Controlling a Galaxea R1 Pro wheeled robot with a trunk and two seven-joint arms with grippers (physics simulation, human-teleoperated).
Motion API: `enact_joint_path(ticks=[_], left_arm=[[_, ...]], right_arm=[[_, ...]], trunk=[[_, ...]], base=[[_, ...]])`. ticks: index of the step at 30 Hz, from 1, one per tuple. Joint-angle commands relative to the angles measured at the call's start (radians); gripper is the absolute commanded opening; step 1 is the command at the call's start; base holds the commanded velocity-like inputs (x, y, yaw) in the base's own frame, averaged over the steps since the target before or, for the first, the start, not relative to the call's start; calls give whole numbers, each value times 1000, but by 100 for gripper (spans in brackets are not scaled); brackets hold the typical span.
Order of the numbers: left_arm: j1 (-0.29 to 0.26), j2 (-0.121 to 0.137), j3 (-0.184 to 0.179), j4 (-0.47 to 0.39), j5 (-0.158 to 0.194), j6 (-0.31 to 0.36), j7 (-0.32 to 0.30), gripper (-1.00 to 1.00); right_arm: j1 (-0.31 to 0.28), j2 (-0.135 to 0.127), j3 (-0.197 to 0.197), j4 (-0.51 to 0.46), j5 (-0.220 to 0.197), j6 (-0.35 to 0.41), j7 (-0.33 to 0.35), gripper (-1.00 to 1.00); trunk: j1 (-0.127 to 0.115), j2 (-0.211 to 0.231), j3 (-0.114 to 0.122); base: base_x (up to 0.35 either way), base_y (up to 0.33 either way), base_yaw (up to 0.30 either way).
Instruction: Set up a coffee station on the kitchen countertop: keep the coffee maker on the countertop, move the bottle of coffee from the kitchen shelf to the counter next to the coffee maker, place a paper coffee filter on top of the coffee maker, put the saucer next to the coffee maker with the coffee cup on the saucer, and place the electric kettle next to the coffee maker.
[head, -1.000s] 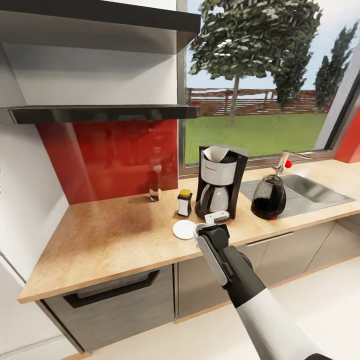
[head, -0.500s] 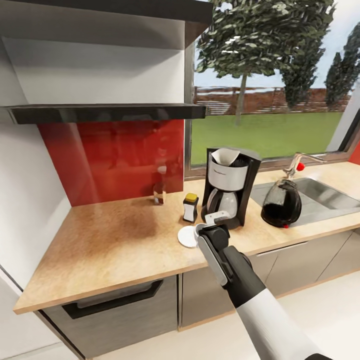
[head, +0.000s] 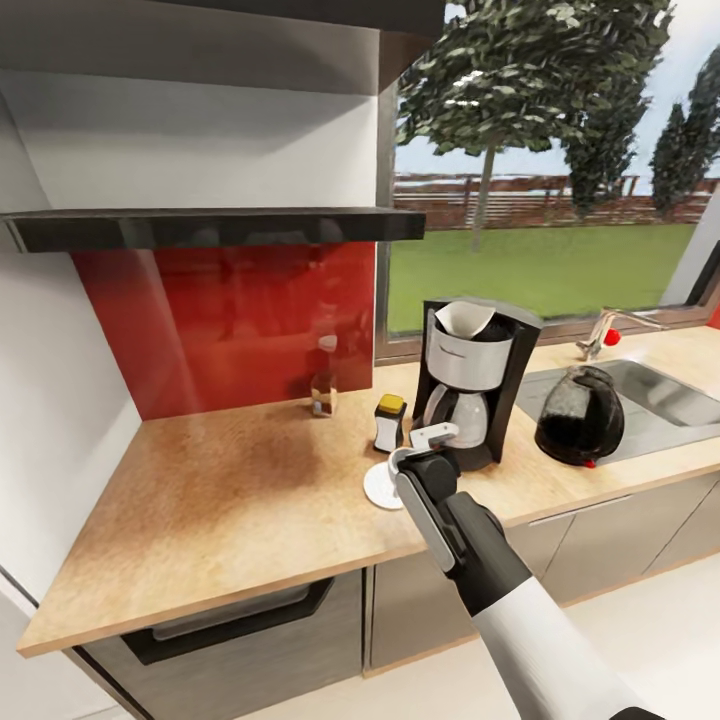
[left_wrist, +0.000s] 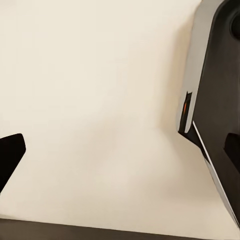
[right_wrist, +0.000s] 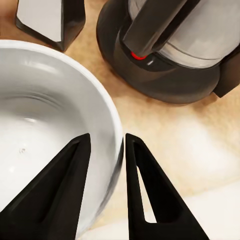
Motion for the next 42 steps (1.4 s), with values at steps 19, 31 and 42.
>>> enact_joint_path(ticks=[19,31,42], left_arm=[[-1,1,7,2,-9,-5,5,100],[-1,0,8,4,-9,-5,5,100],[-1,0,7,4,-10,-5,5,100]], right_arm=[[-1,-2,1,56,-11,1,-9,-100],[-1,-2,1,126,-15,0,-7,-100],[-1,-2,1,136,-17,0,-6,-100]], trunk=[[1,-2,-2],[1,-2,-2],[1,-2,-2]], base=[[87,16,0],[1,0,0],[49,23,0]])
